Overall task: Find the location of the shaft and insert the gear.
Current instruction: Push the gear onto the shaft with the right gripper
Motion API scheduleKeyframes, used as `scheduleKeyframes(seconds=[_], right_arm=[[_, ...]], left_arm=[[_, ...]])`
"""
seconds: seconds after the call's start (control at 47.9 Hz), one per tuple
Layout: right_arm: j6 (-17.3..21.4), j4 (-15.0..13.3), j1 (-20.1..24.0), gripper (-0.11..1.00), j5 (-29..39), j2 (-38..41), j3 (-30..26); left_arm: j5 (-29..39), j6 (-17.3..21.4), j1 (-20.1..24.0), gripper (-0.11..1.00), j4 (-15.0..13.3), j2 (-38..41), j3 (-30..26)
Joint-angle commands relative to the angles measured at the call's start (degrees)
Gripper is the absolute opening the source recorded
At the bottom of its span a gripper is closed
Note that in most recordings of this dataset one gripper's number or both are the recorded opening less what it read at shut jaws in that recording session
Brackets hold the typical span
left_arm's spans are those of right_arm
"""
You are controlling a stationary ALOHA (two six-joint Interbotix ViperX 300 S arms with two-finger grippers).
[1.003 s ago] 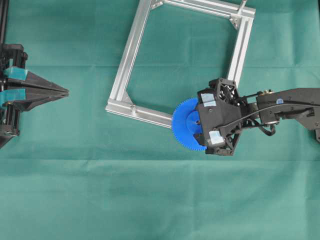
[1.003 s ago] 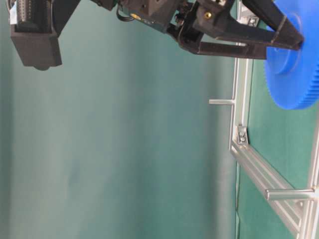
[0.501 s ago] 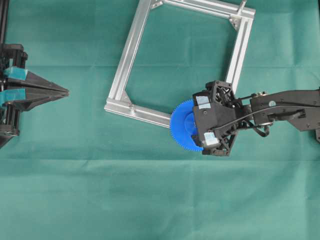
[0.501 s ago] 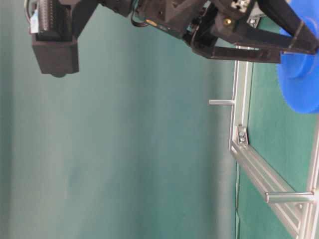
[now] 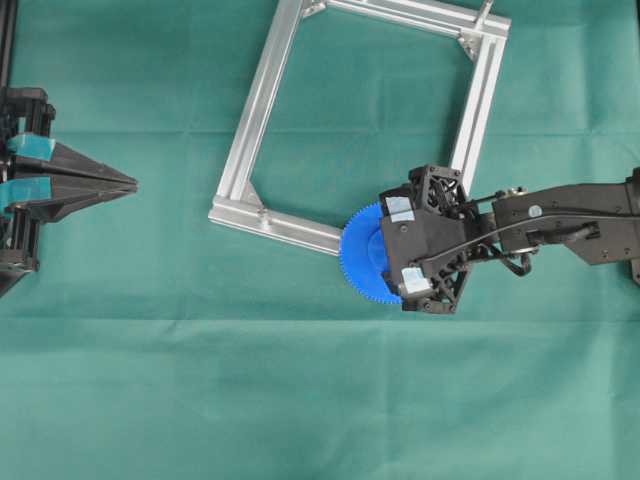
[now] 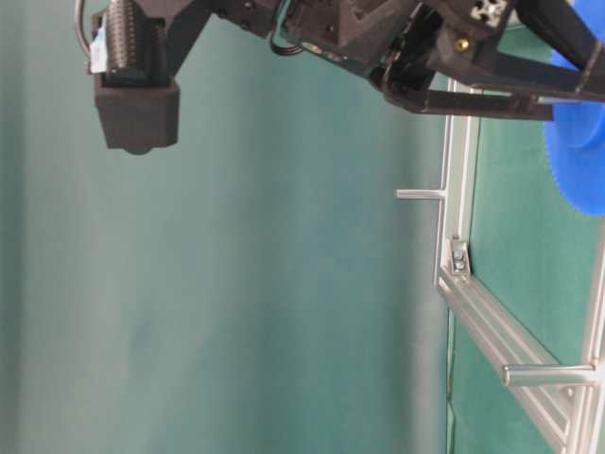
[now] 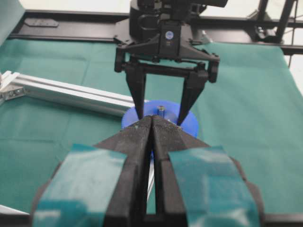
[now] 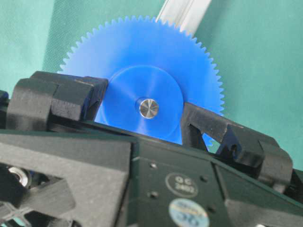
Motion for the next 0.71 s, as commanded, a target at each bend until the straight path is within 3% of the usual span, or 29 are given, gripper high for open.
scheduleKeyframes(seconds=[0.0, 0.689], right_arm=[[0.09, 0.09, 0.0, 0.7, -0.62, -0.7, -0.44], [0.09, 0.18, 0.18, 0.7, -1.14, -0.7, -0.09]], left_arm=[[-0.26, -0.09, 0.09, 0.01, 0.0, 0.35, -1.67], [-0.26, -0.09, 0.09, 0.01, 0.0, 0.35, -1.76]])
